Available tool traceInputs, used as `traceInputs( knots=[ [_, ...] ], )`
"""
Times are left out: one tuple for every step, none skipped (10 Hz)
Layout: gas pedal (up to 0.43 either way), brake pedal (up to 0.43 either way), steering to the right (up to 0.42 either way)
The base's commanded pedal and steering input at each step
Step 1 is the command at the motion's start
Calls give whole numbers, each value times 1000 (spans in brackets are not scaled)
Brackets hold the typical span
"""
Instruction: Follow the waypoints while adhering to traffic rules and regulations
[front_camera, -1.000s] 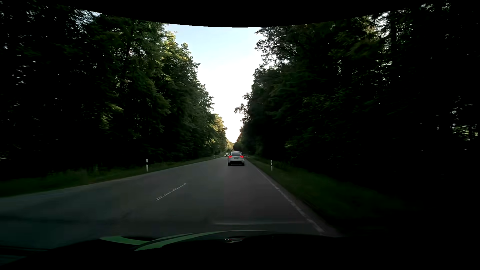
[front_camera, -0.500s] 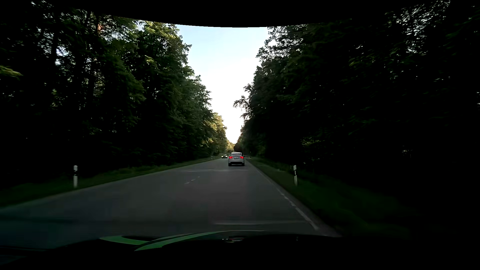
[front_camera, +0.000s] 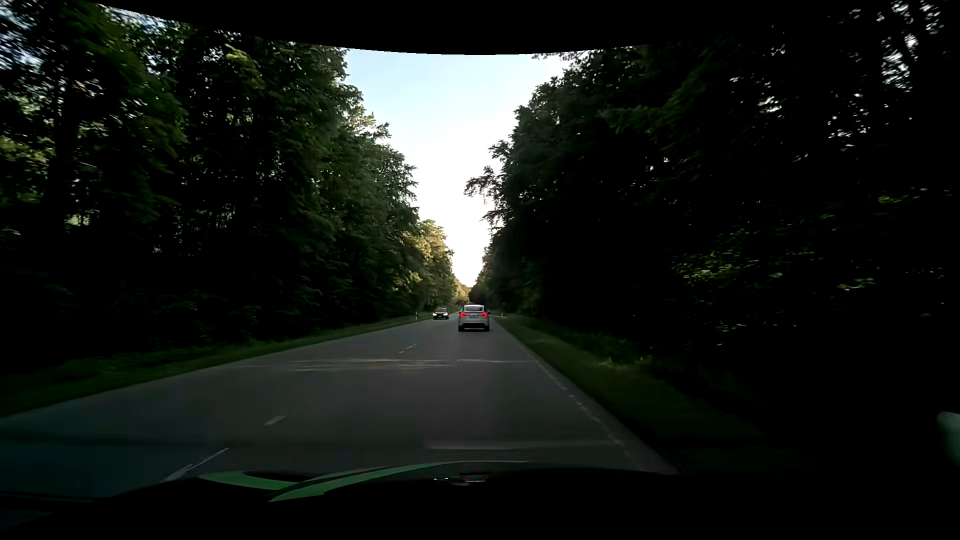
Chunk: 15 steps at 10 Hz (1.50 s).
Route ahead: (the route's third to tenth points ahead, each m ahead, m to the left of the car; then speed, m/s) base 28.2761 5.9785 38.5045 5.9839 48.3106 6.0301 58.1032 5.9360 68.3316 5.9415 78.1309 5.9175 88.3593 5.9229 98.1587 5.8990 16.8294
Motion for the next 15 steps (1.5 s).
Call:
traceInputs(
  knots=[
    [130, 0, -1],
    [130, 0, -1],
    [130, 0, -1],
    [130, 0, -1],
    [138, 0, -1],
    [138, 0, -1],
    [138, 0, -1],
    [157, 0, -1],
    [169, 0, -1],
    [189, 0, -1],
    [189, 0, -1],
    [197, 0, -1],
    [197, 0, -1],
    [197, 0, -1],
    [197, 0, -1]
  ],
)
